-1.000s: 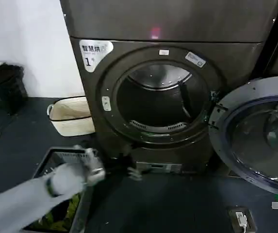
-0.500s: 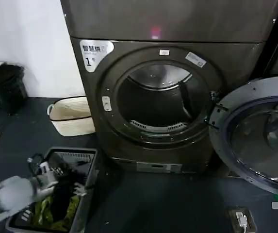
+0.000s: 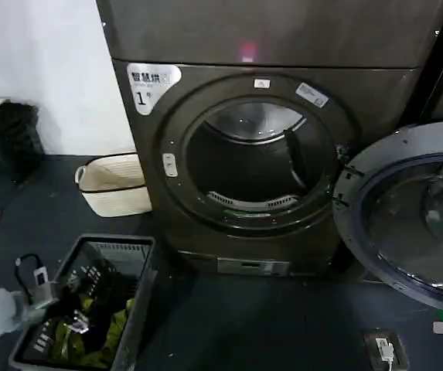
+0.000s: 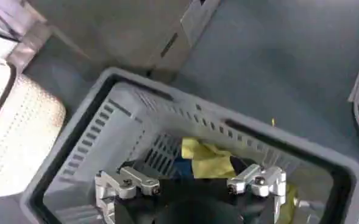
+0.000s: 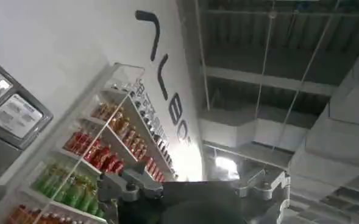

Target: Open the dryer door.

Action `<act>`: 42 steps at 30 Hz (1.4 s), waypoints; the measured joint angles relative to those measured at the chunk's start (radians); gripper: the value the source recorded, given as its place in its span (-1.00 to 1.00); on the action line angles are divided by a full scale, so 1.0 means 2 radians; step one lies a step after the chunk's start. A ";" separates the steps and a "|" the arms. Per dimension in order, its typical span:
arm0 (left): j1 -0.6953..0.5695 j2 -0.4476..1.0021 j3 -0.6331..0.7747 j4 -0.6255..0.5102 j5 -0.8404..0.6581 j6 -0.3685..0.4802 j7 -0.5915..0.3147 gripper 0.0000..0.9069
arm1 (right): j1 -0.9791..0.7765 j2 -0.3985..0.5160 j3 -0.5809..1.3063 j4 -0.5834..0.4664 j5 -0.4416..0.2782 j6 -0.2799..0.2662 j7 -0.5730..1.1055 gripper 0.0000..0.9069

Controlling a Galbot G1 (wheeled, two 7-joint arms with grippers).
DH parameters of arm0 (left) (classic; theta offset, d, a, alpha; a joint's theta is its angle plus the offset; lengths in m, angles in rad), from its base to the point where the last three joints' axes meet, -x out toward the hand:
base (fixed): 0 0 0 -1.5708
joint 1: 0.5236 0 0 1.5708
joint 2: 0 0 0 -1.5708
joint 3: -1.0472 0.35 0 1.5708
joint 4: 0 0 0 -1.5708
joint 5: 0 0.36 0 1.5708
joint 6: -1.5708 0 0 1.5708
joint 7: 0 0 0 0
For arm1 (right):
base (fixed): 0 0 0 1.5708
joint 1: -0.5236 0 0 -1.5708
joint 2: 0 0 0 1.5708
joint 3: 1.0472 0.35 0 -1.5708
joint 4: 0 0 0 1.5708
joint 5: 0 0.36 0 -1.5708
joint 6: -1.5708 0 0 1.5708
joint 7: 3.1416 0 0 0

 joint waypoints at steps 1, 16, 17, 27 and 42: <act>0.000 0.000 0.000 0.006 0.003 0.000 0.003 1.00 | 0.000 0.000 0.001 -0.001 0.000 0.000 0.000 1.00; 0.008 0.025 -0.001 0.039 0.037 0.002 0.008 1.00 | 0.002 -0.004 0.003 -0.007 -0.001 0.005 -0.001 1.00; 0.008 0.025 -0.002 0.041 0.038 0.002 0.008 1.00 | 0.001 -0.004 0.004 -0.009 -0.001 0.005 -0.001 1.00; 0.009 0.027 -0.003 0.042 0.031 0.005 0.007 1.00 | 0.002 -0.007 0.005 -0.012 -0.002 0.007 -0.001 1.00; 0.010 0.035 -0.004 0.035 0.039 0.001 0.020 1.00 | 0.001 -0.017 0.012 -0.016 -0.003 0.007 -0.005 1.00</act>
